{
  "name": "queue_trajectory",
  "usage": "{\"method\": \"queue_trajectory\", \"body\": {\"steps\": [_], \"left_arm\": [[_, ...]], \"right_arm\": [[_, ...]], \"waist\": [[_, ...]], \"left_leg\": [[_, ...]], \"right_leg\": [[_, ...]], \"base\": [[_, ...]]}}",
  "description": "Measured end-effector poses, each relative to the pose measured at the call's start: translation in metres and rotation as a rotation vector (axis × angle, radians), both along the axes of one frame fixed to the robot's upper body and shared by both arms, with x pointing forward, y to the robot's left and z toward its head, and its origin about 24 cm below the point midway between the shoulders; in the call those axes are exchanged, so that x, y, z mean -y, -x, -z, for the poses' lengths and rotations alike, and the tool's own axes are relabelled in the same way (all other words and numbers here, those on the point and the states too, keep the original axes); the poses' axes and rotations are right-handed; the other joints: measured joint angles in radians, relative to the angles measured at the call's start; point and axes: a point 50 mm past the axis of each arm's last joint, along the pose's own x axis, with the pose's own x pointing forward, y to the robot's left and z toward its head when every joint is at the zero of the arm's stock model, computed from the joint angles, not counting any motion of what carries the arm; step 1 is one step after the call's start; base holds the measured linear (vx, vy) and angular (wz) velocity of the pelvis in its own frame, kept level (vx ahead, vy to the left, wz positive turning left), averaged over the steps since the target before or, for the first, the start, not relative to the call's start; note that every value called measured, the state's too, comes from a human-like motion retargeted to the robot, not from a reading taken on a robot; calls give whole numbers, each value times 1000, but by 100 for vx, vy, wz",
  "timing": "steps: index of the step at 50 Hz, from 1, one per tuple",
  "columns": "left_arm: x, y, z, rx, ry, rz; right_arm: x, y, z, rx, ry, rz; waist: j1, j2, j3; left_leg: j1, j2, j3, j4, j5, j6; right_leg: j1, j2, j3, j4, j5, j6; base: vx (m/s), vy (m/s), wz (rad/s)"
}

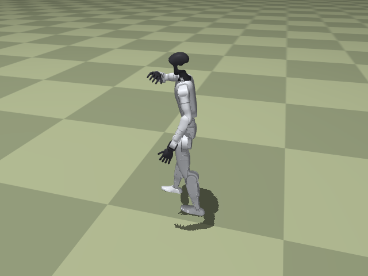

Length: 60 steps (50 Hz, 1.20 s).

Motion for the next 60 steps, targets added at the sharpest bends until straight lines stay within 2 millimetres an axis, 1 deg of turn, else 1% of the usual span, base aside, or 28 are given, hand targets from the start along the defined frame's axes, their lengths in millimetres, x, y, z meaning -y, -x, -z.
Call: {"method": "queue_trajectory", "body": {"steps": [3, 7, 10, 12, 16, 20, 23, 26, 28, 30, 32, 35, 38, 40, 42, 45, 47, 48, 50, 52, 53, 55, 57, 58, 59, 60], "left_arm": [[1, 16, 11, -70, 3, -25], [9, 40, 27, -179, 27, -43], [16, 61, 38, -264, 55, -36], [21, 76, 44, -322, 74, -21], [29, 105, 52, -427, 114, 5], [38, 128, 56, -496, 150, -4], [44, 139, 59, -527, 175, -12], [50, 150, 61, -555, 198, -10], [51, 151, 62, -564, 207, -8], [52, 152, 62, -568, 210, -12], [52, 152, 62, -565, 209, -28], [50, 150, 62, -545, 206, -65], [48, 148, 61, -515, 208, -92], [47, 147, 60, -497, 207, -94], [44, 147, 59, -486, 200, -85], [41, 152, 58, -494, 185, -63], [29, 142, 55, -493, 141, -39], [24, 140, 54, -499, 121, -26], [17, 135, 53, -515, 76, 1], [10, 126, 52, -530, 20, 34], [7, 119, 51, -535, -15, 52], [4, 100, 50, -529, -83, 72], [5, 73, 48, -495, -151, 75], [8, 57, 46, -469, -182, 73], [12, 39, 43, -435, -208, 70], [17, 21, 39, -397, -232, 66]], "right_arm": [[2, -1, 0, -6, 7, 1], [5, 1, 0, -18, 17, -7], [6, 1, -1, -26, 24, -11], [6, 1, 0, -32, 28, -10], [7, 0, 1, -47, 31, -6], [8, -2, 2, -62, 30, 8], [10, -5, 3, -63, 31, 28], [10, -9, 6, -68, 36, 48], [11, -12, 6, -57, 38, 64], [12, -14, 5, -42, 39, 81], [12, -15, 5, -24, 41, 96], [12, -15, 4, 3, 48, 106], [9, -13, 4, 13, 61, 90], [8, -12, 5, 8, 66, 75], [8, -14, 6, -15, 56, 66], [12, -24, 14, -91, 21, 82], [24, -38, 18, -156, -51, 126], [31, -46, 25, -204, -84, 157], [46, -67, 45, -329, -150, 236], [66, -89, 80, -492, -214, 348], [77, -100, 102, -585, -247, 416], [101, -116, 154, -792, -310, 568], [125, -124, 216, -1024, -383, 747], [138, -124, 249, -1143, -422, 844], [150, -120, 282, -1263, -465, 947], [162, -112, 316, -1381, -506, 1057]], "waist": [[-14, 1, -17], [-31, 5, -42], [-21, 2, -58], [-10, -11, -65], [5, -51, -83], [13, -67, -99], [32, -72, -97], [56, -78, -94], [80, -75, -85], [104, -65, -76], [126, -47, -67], [156, -5, -50], [172, 39, -28], [176, 58, -16], [175, 58, -10], [172, 49, -21], [171, 29, -32], [171, 21, -40], [169, 9, -57], [165, 6, -77], [163, 6, -88], [150, 13, -107], [127, 25, -120], [113, 33, -124], [97, 41, -124], [79, 50, -123]], "left_leg": [[7, -2, -5, 29, -12, 22], [-4, -3, -9, 92, -5, 56], [-23, 2, -3, 172, 17, 72], [-49, -6, 4, 257, 47, 83], [-179, -32, 40, 543, 150, 110], [-346, -26, 104, 827, 255, 137], [-421, -17, 158, 903, 233, 167], [-456, -29, 202, 848, 157, 192], [-469, -33, 226, 758, 121, 197], [-471, -34, 247, 627, 117, 195], [-462, -25, 267, 463, 148, 183], [-438, 5, 293, 206, 217, 148], [-424, 40, 304, 4, 272, 91], [-423, 57, 307, -86, 290, 47], [-434, 69, 318, -111, 285, 19], [-421, 82, 370, -111, 288, 5], [-401, 95, 404, -111, 308, 7], [-383, 98, 419, -111, 312, 10], [-342, 104, 435, -111, 302, 17], [-302, 112, 428, -104, 265, 26], [-286, 118, 421, -96, 242, 31], [-259, 130, 403, -77, 200, 39], [-238, 138, 385, -53, 166, 38], [-229, 140, 376, -41, 151, 35], [-219, 141, 367, -29, 137, 29], [-209, 142, 357, -17, 123, 22]], "right_leg": [[28, -4, -17, -1, -39, 0], [61, -5, -18, -3, -104, -10], [85, 7, -3, -2, -142, -29], [102, 5, 11, 6, -168, -40], [133, -18, 32, 30, -217, -64], [154, -23, 41, 60, -260, -88], [171, -25, 53, 84, -284, -89], [190, -32, 71, 103, -302, -85], [197, -27, 89, 114, -311, -85], [206, -19, 107, 121, -316, -83], [218, -1, 125, 124, -320, -79], [247, 43, 151, 126, -328, -75], [296, 85, 174, 121, -337, -72], [330, 102, 188, 118, -341, -71], [357, 103, 199, 119, -341, -68], [388, 95, 218, 135, -331, -68], [387, 100, 230, 166, -302, -74], [388, 101, 237, 188, -279, -76], [381, 106, 249, 252, -217, -75], [350, 119, 247, 362, -129, -71], [321, 127, 239, 436, -84, -69], [246, 137, 203, 604, 3, -68], [155, 123, 138, 772, 64, -87], [111, 110, 102, 846, 71, -106], [70, 95, 70, 907, 52, -130], [32, 81, 41, 960, 21, -155]], "base": [[46, -13, 11], [46, -13, 5], [46, -22, -26], [46, -23, -34], [44, -21, -20], [42, -16, -5], [41, -11, -21], [40, -7, -33], [38, -3, -48], [38, -1, -53], [38, 2, -56], [41, 5, -60], [45, 8, -56], [50, 10, -48], [53, 11, -41], [58, 14, -39], [62, 17, -29], [64, 19, -28], [66, 21, -24], [67, 24, -13], [65, 25, -2], [62, 26, 12], [58, 26, 29], [55, 25, 42], [53, 24, 50], [52, 23, 59]]}}
